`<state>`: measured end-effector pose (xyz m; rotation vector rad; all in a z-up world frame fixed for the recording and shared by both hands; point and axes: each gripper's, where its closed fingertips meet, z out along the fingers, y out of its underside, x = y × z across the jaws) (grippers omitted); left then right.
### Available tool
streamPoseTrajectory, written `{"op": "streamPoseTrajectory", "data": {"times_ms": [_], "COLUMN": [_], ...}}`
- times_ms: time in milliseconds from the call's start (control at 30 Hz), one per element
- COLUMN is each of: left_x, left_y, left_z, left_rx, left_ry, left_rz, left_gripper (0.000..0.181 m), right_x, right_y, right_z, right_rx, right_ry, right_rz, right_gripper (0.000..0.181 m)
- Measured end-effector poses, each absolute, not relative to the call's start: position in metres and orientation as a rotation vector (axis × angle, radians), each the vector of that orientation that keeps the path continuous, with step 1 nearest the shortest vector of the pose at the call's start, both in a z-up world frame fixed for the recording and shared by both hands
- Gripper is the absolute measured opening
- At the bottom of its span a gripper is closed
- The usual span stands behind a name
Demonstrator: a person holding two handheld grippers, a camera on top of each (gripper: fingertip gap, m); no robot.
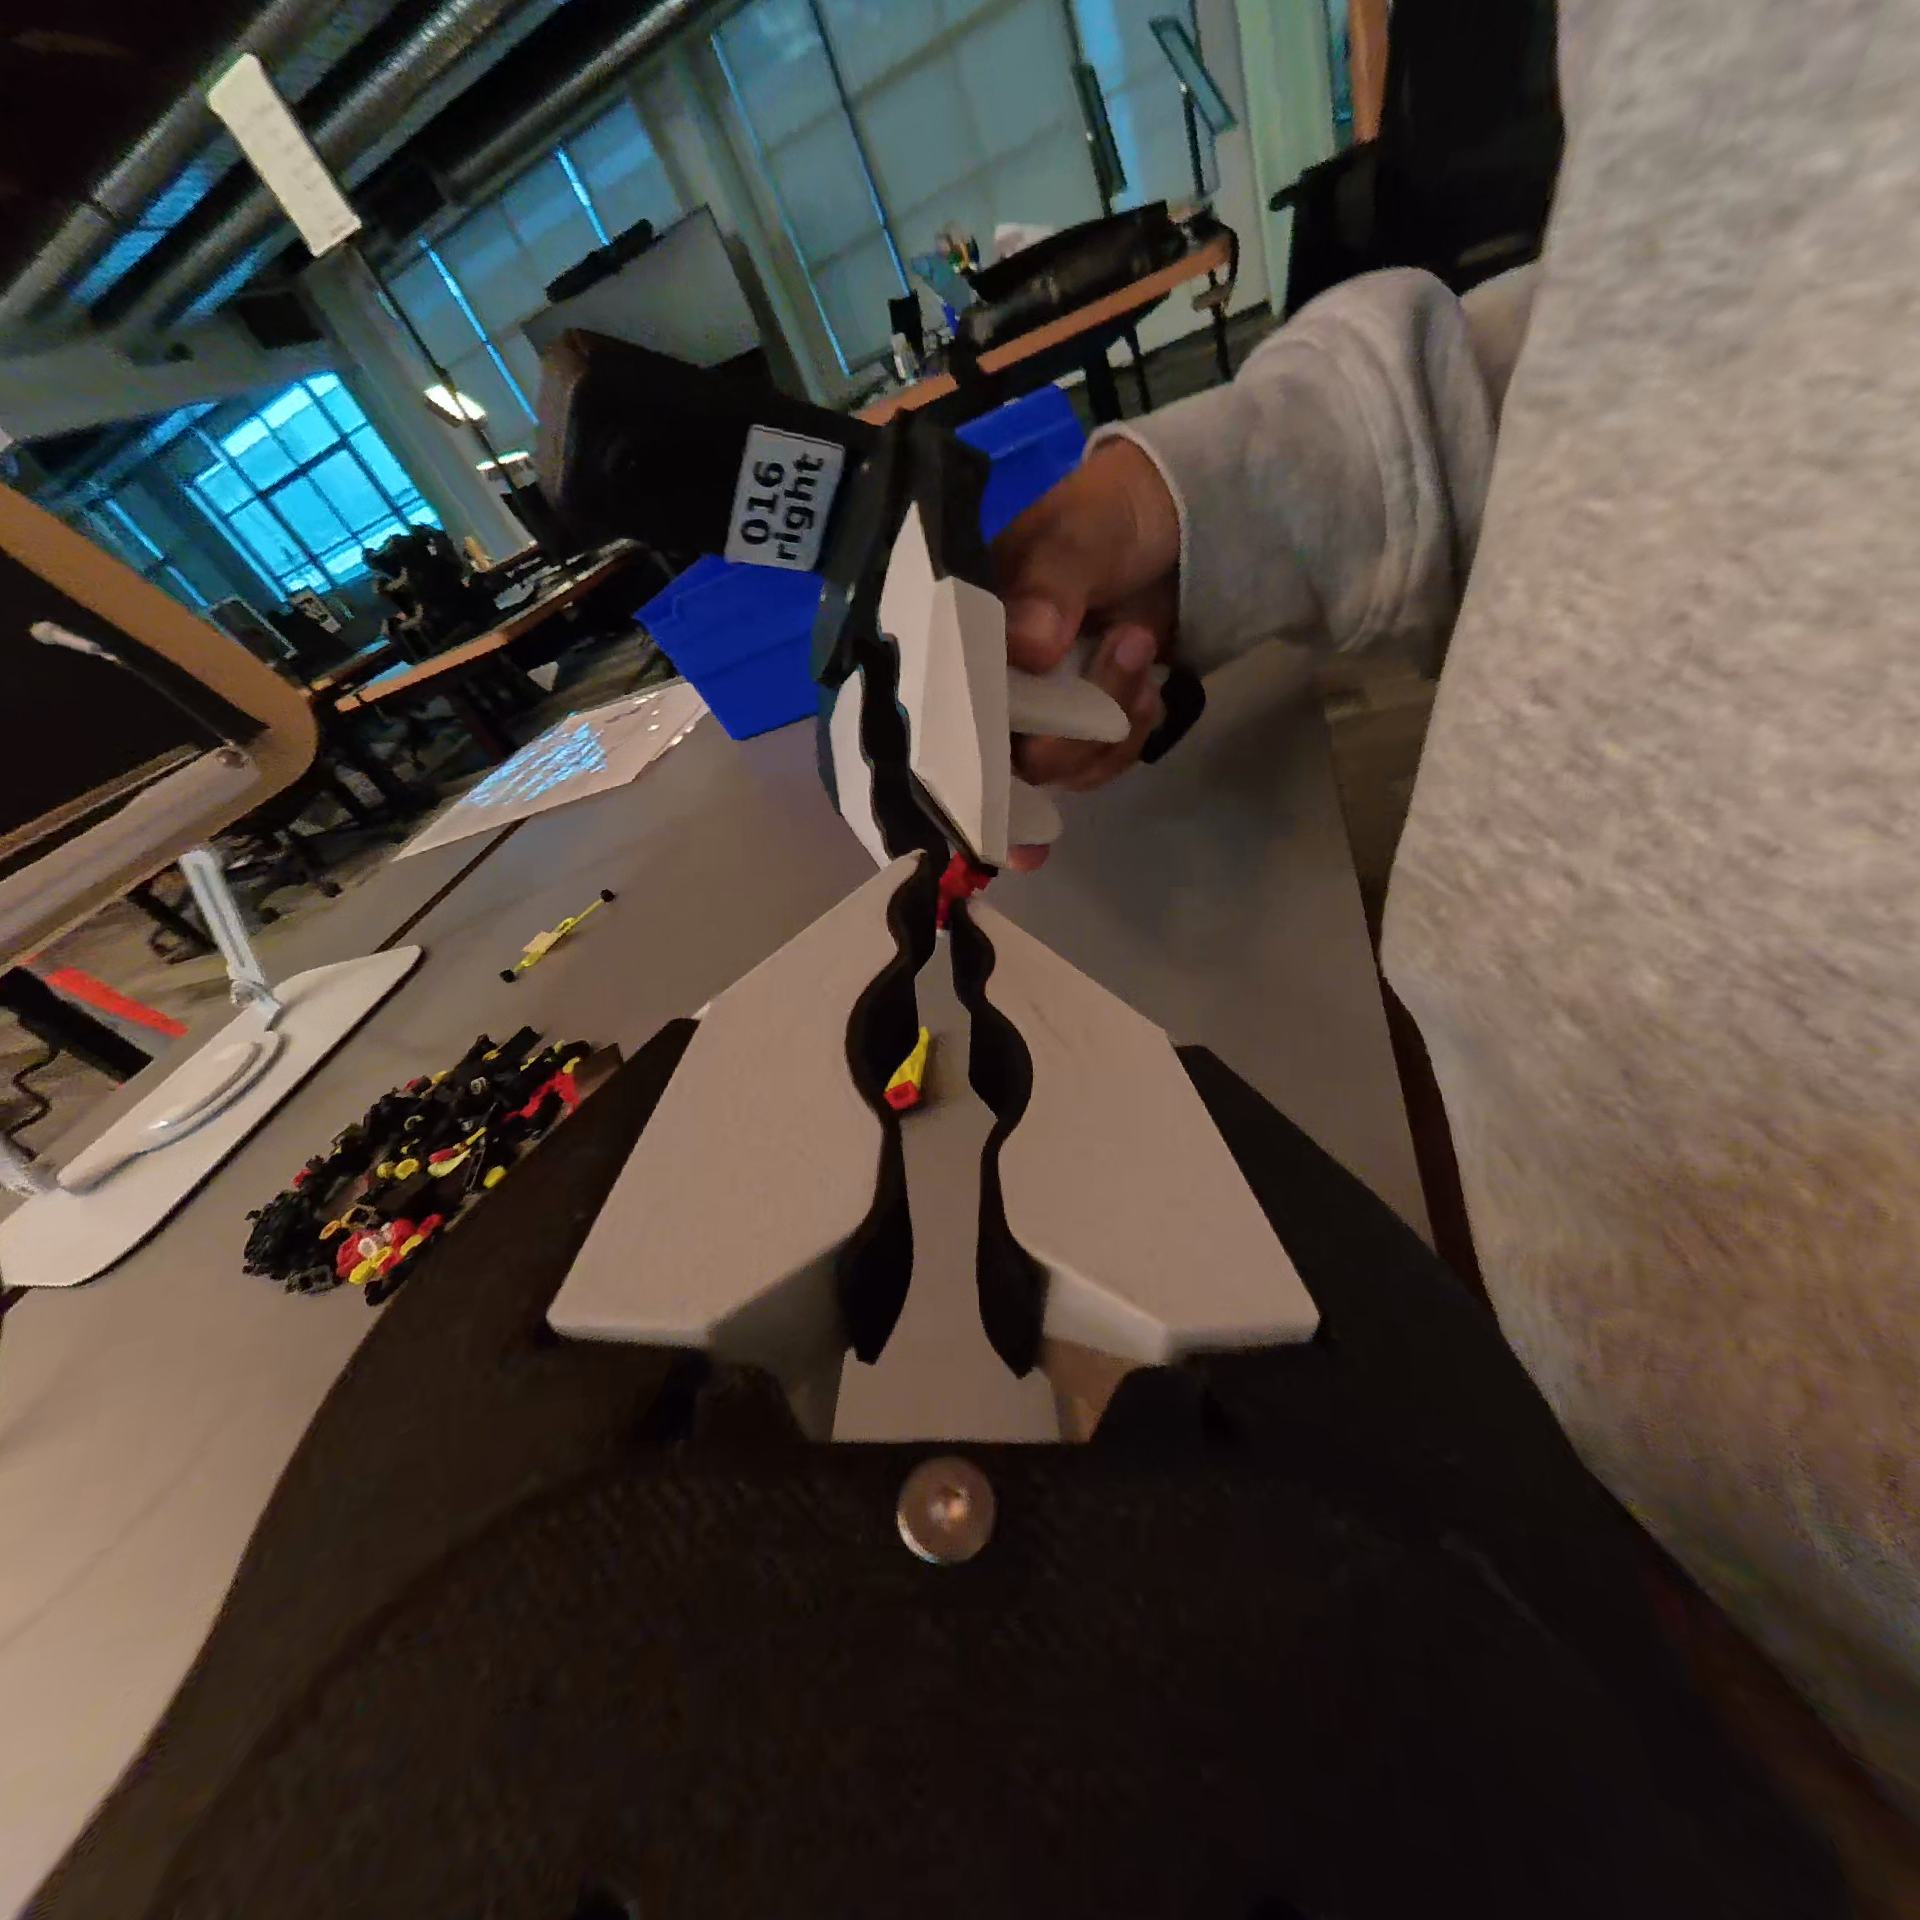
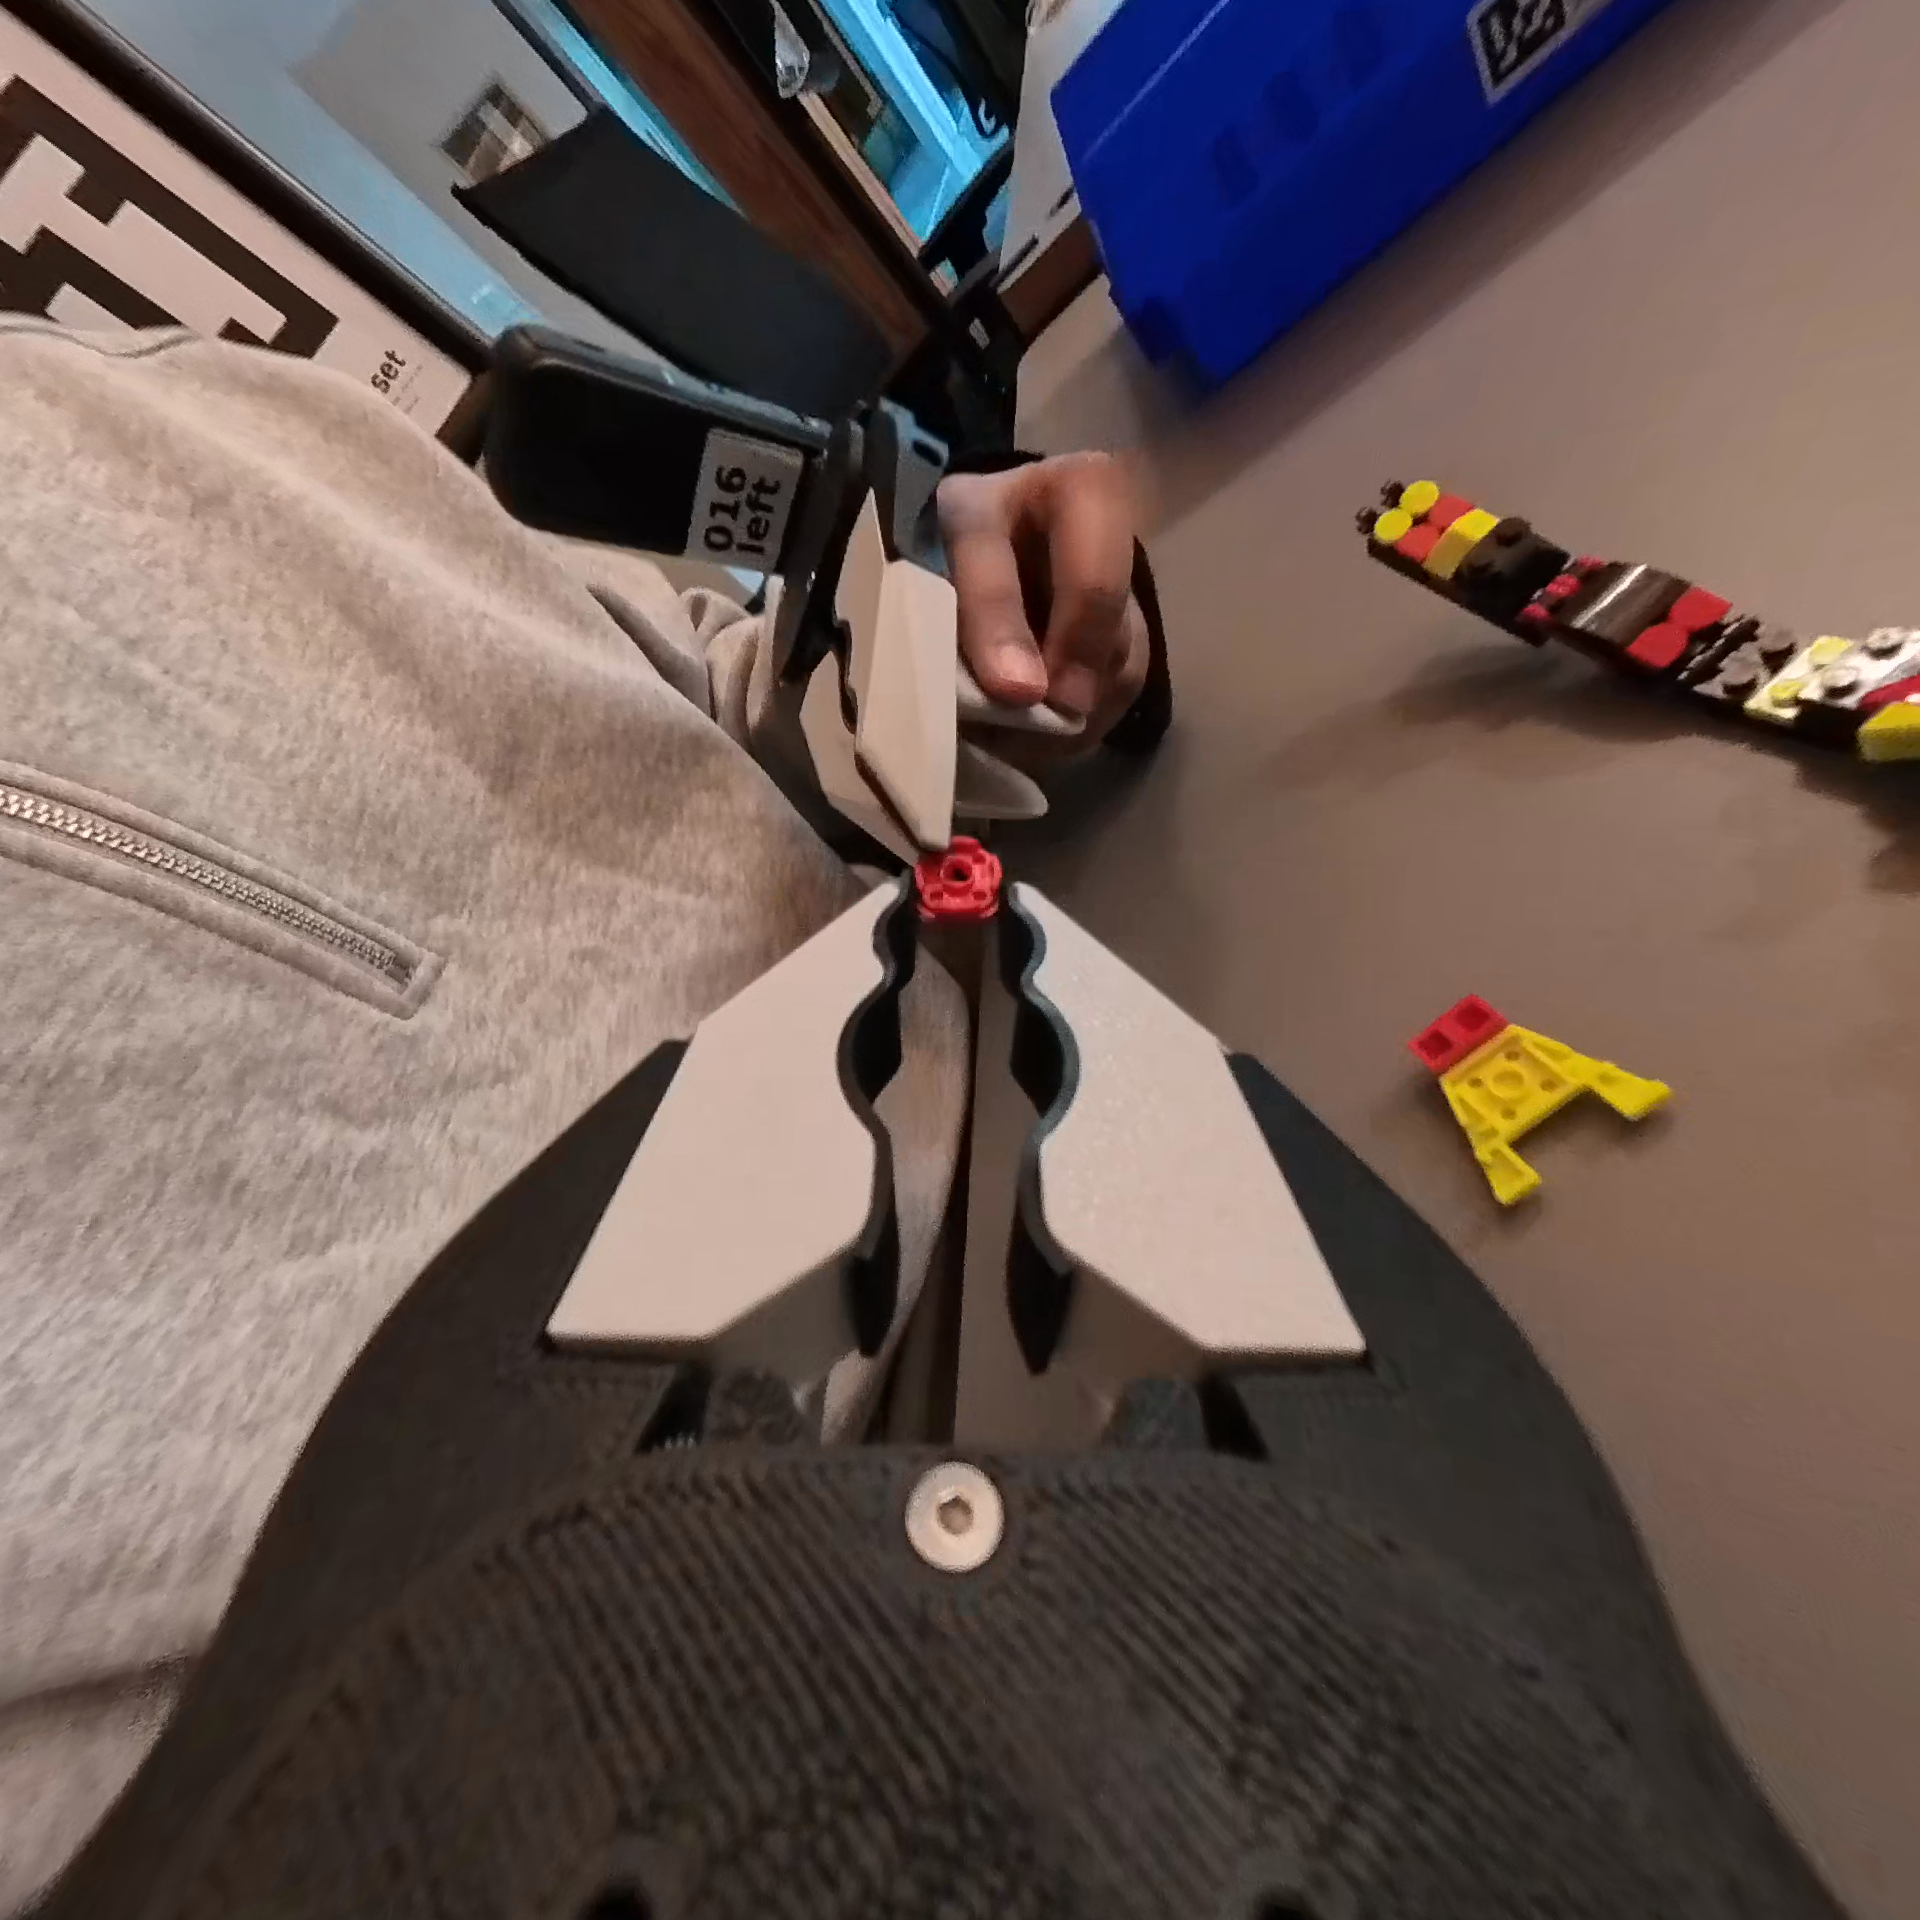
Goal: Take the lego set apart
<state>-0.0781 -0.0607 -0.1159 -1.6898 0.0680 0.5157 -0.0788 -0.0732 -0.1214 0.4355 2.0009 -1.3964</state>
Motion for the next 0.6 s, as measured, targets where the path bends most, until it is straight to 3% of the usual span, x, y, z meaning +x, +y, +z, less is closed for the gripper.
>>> {"op": "streamPoseTrajectory", "data": {"times_ms": [200, 300, 433, 600], "left_x": [-0.073, -0.078, -0.078, -0.073], "left_y": [-0.058, -0.06, -0.063, -0.061], "left_z": [-0.138, -0.159, -0.142, -0.132], "left_rx": [-1.84, -1.971, -1.873, -1.81], "left_ry": [0.189, 0.239, 0.17, 0.141], "left_rz": [0.597, 0.679, 0.587, 0.523], "left_gripper": [0.002, 0.017, 0.001, 0.011], "right_x": [-0.073, -0.073, -0.071, -0.076], "right_y": [-0.069, -0.071, -0.073, -0.068], "right_z": [-0.141, -0.145, -0.14, -0.146], "right_rx": [0.442, 0.455, 0.454, 0.503], "right_ry": [2.095, 2.087, 2.049, 2.013], "right_rz": [-1.264, -1.25, -1.264, -1.231], "right_gripper": [0.013, 0.013, 0.013, 0.013]}}
